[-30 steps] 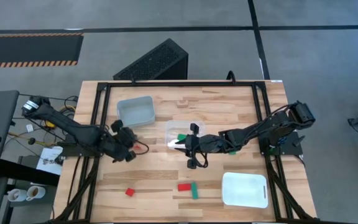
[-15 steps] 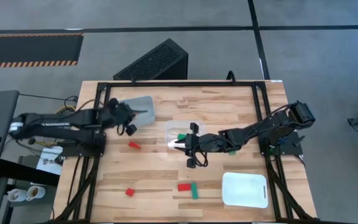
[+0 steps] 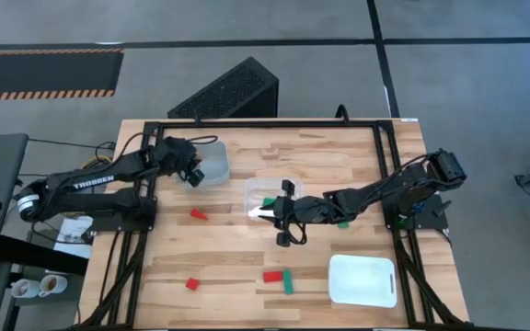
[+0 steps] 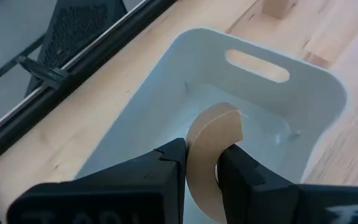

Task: Sort & place blocks by color
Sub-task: Put the left brown block into the gray bin, then put the bottom right red block into the white bin

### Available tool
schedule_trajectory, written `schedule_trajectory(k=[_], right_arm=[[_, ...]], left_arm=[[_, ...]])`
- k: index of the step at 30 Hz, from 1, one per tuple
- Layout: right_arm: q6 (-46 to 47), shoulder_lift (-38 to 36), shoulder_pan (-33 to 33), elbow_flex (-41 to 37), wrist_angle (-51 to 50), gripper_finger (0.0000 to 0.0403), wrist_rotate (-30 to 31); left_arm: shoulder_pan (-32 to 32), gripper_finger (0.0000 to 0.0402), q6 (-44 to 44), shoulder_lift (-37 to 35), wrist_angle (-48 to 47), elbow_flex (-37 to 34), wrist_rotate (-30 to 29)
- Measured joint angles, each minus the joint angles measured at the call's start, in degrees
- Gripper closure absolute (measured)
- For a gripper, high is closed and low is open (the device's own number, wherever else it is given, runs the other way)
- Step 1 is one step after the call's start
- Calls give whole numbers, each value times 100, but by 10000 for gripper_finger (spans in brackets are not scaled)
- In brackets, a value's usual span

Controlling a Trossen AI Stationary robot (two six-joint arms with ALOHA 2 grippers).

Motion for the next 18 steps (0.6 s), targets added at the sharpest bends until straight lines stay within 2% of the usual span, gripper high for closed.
schedule_trajectory(k=[8,18], right_arm=[[12,0,0,0,32,281,0],[8,0,2,0,26,281,0]], left_arm=[[35,329,-159,493,275,0,172],[35,239,-157,584,450,51,115]])
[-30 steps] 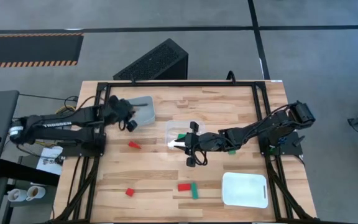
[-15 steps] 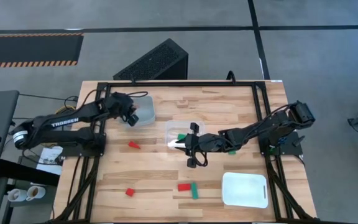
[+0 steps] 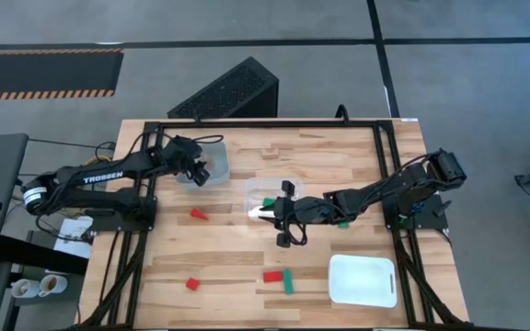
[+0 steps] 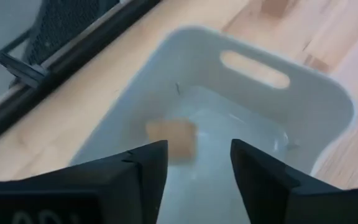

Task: Sort & place blocks by color
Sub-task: Put the bottom right red block into the white bin

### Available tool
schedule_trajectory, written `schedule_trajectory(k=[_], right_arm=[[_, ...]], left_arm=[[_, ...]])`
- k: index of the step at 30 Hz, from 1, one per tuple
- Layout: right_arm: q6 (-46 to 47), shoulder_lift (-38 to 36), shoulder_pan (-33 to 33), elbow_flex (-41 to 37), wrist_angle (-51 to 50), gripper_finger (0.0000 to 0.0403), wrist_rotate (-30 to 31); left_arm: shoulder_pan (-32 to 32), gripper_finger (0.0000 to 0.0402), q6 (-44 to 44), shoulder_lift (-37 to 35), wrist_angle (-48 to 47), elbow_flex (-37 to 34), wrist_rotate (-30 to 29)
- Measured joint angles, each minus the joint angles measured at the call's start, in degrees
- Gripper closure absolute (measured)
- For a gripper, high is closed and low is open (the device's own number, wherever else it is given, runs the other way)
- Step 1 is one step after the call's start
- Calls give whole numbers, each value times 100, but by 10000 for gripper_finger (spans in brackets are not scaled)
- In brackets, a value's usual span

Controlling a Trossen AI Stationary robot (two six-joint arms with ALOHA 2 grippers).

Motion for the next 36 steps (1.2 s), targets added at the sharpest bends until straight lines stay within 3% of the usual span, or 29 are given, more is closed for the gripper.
schedule_trajectory(k=[5,11,14,17,21,25,36], right_arm=[[-8,0,0,0,-98,281,0],[-8,0,0,-1,-330,281,-1],[68,0,2,0,-345,281,-2],[239,0,7,-2,-318,281,-2],[524,0,7,-2,-307,281,-5],[455,0,7,20,-309,281,-9],[607,107,319,252,-230,281,-171]], left_arm=[[-175,221,-75,-573,188,148,53],[-1116,234,-502,-1970,1135,-89,498],[-1812,248,-651,-2652,1599,-442,109],[-2541,261,-999,-3188,2754,-1092,-441],[-3367,274,-679,-3294,5120,-2166,-678],[-3717,281,-360,-3209,6412,-2807,-1124],[-3744,283,-10,-3219,6686,-2683,-632]])
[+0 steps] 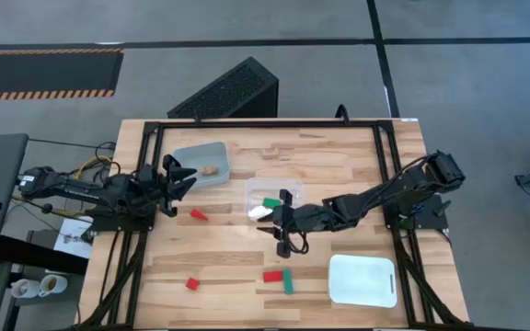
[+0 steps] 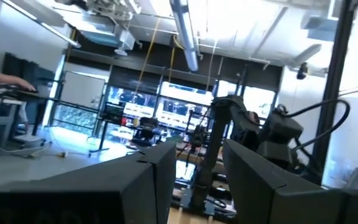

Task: Sort & place blocks by color
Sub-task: Put the bottom right red block into the white bin

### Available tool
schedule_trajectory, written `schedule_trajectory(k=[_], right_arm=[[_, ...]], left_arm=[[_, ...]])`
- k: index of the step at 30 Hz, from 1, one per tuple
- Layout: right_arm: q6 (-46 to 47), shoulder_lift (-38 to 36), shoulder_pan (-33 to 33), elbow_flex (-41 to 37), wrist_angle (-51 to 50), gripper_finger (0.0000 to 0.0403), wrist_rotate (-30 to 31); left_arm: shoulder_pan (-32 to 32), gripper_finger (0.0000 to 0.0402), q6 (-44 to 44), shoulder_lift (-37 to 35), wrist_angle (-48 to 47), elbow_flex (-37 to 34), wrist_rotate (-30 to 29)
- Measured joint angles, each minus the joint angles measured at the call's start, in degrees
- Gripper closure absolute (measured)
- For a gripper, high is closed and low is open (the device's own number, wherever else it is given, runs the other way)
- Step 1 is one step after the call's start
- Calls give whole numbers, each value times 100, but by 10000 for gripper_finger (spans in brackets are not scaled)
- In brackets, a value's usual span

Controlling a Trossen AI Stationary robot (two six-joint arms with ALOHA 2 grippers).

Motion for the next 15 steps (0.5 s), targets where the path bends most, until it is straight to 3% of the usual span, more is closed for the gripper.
schedule_trajectory(k=[15], right_arm=[[498,85,738,60,-237,277,-411]], left_arm=[[0,283,20,46,-20,9,-137]])
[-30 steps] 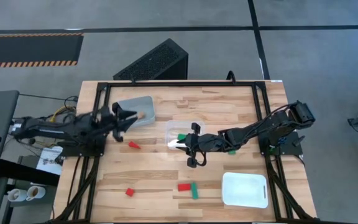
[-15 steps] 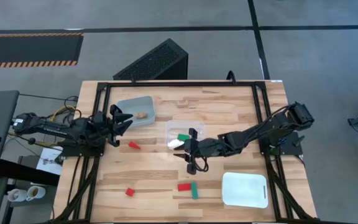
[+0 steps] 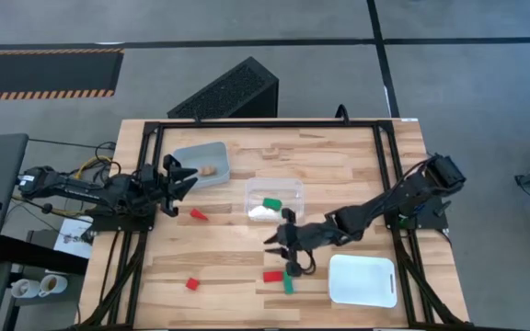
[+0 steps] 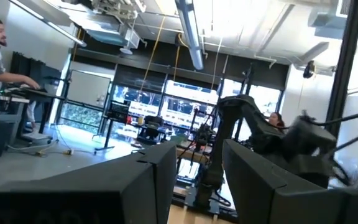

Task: Sort & place blocks by color
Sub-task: Put the bottom right red block into the white bin

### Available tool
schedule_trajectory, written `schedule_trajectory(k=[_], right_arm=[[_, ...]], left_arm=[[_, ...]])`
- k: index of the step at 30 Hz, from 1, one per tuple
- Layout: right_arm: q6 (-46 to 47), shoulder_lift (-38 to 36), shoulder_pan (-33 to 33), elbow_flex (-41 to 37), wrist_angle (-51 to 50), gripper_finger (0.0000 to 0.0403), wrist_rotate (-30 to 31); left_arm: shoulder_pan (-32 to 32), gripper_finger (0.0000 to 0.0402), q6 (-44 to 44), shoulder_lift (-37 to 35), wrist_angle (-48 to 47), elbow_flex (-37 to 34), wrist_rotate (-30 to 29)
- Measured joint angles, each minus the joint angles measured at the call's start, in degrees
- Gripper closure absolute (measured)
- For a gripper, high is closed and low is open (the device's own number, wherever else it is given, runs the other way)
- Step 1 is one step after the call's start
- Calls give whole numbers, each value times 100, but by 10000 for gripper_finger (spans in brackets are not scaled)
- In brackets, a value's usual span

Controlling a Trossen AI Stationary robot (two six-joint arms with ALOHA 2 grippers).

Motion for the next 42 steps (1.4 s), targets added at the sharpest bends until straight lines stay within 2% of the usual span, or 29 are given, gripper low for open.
schedule_trajectory(k=[4,7,14,19,29,42], right_arm=[[-90,193,278,147,-118,264,1],[53,516,347,470,-616,247,-69],[386,1591,327,1456,-2455,184,-245],[284,2132,291,2102,-3109,155,-349],[124,2637,290,2282,-3211,153,-1024],[87,2621,202,2275,-3291,153,-937]], left_arm=[[1,283,0,0,0,0,-23],[2,283,-33,30,1,4,-49],[2,283,-103,122,-4,4,-82],[2,283,-107,187,-2,4,-118],[2,283,-107,227,-65,4,-243],[2,283,-237,227,-141,4,-257]])
